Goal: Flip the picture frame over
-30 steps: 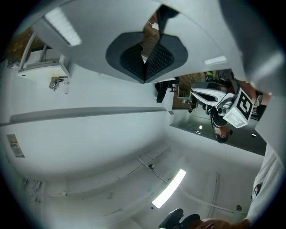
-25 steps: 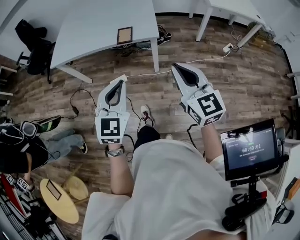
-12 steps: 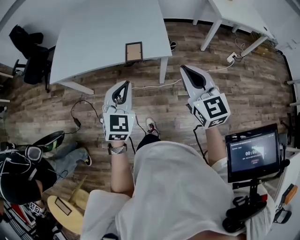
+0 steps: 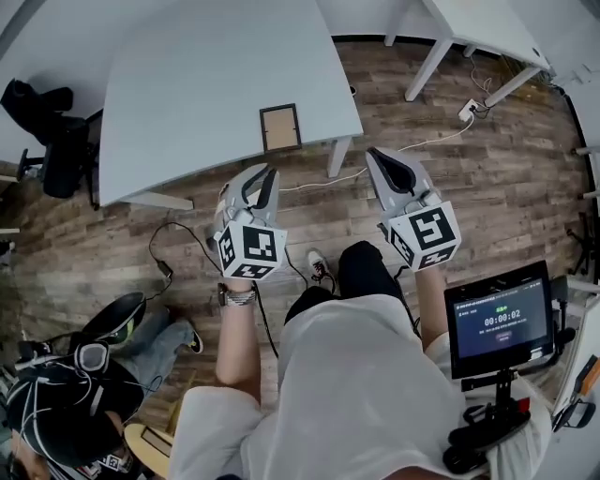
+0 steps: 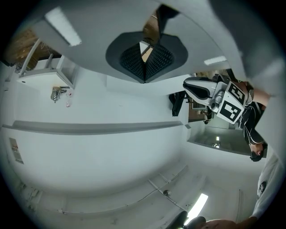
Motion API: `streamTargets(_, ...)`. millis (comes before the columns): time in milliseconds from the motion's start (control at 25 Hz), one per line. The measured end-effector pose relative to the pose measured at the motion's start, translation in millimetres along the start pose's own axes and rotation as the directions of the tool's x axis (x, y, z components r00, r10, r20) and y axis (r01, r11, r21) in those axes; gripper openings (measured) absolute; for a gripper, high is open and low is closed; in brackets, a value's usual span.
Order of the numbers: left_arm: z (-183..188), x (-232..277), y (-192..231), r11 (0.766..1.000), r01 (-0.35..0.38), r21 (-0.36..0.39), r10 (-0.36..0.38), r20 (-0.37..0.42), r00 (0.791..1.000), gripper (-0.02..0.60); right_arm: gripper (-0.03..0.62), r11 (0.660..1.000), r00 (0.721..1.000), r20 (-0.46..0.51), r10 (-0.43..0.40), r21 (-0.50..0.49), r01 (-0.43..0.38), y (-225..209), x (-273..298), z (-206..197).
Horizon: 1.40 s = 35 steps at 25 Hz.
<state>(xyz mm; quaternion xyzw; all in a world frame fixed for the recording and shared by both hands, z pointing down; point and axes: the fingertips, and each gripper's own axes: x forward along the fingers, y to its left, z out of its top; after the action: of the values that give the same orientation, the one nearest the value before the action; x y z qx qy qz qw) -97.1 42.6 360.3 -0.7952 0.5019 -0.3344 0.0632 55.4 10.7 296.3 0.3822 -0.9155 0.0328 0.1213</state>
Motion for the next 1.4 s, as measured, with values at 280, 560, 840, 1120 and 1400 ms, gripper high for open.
streamTargets(280, -27.1, 28.3, -12.0, 0.994, 0.074, 0.086, -0.064, -0.113, 0.992, 0.103, 0.002, 0.999, 0.998, -0.063, -0.009, 0.049, 0.012, -5.9, 4.6, -28.4)
streamTargets(560, -105.7, 119.5, -21.8, 0.983, 0.105, 0.150, -0.067, -0.241, 0.968, 0.170, 0.002, 0.995, 0.985, -0.171, -0.011, 0.097, 0.028, -36.9, 67.9, -110.1)
streamTargets(840, -155.6, 169.5, -31.3, 0.977, 0.113, 0.182, -0.052, -0.313, 0.948, 0.181, 0.002, 0.993, 0.970, -0.241, 0.018, 0.119, 0.012, -42.7, 107.0, -155.9)
streamTargets(1120, -154.2, 203.8, -47.7, 0.933, 0.146, 0.329, -0.033, -0.326, 0.945, 0.187, 0.002, 0.988, 0.963, -0.257, 0.077, 0.147, -0.040, -38.0, 120.5, -188.1)
streamTargets(1400, -180.3, 218.7, -58.7, 0.888, 0.171, 0.428, -0.009, -0.355, 0.935, 0.213, 0.002, 0.983, 0.957, -0.271, 0.108, 0.173, -0.062, -21.9, 134.7, -207.2)
